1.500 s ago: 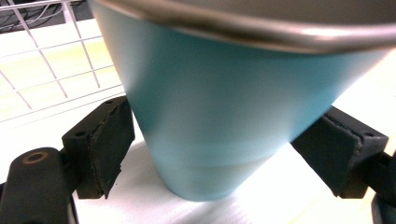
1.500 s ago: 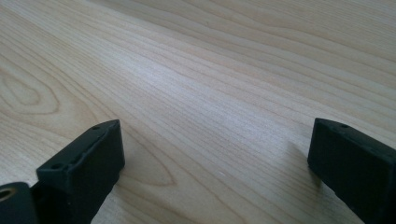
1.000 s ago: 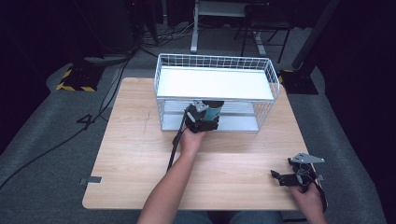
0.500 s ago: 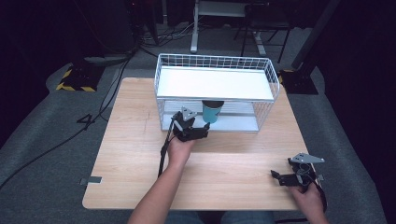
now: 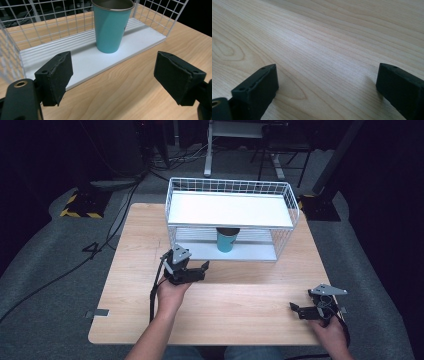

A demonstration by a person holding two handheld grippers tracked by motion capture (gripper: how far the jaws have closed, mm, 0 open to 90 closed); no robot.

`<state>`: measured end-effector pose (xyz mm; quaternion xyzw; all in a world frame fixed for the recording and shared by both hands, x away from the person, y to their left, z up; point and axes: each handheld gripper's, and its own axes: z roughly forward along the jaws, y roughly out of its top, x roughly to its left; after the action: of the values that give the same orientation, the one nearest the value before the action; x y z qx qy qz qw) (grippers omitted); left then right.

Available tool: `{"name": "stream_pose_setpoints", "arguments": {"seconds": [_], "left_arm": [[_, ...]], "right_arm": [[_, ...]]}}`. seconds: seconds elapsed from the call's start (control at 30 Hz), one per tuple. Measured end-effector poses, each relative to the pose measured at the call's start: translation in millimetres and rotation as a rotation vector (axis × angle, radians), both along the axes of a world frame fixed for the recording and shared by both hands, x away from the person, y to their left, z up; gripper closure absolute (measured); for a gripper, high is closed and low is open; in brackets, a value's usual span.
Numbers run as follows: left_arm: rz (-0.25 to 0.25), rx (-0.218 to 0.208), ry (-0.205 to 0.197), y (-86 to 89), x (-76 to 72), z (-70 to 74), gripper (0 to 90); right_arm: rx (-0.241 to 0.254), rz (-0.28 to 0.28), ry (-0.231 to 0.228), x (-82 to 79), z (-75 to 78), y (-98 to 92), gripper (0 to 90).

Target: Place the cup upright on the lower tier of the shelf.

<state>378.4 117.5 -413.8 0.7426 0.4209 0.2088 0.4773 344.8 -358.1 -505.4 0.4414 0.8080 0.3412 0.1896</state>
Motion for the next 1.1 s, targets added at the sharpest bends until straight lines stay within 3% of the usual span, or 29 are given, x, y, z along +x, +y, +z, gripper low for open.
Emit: {"name": "stream_pose_setpoints", "arguments": {"seconds": [0.13, 0.33, 0.77, 0.93, 1.1], "left_arm": [[-0.005, -0.012, 0.002, 9.1, -10.2, 3.5, 17.4], [-0.017, 0.062, -0.004, 26.9, -28.0, 6.5, 17.3], [-0.078, 0.089, -0.010, 63.7, -61.0, 11.4, 17.4], [-0.081, 0.125, 0.017, 81.8, -76.6, 3.7, 17.4], [-0.084, 0.144, 0.029, 87.2, -88.4, -5.5, 17.4]], "right_arm": [[0.000, 0.000, 0.001, 0.0, 0.1, 0.0, 4.5], [0.000, 0.000, 0.001, 0.1, 0.0, 0.0, 4.4], [0.000, 0.000, 0.001, 0.0, 0.1, 0.0, 4.4], [0.000, 0.000, 0.000, 0.1, 0.0, 0.0, 4.4], [0.000, 0.000, 0.001, 0.0, 0.1, 0.0, 4.4]]}}
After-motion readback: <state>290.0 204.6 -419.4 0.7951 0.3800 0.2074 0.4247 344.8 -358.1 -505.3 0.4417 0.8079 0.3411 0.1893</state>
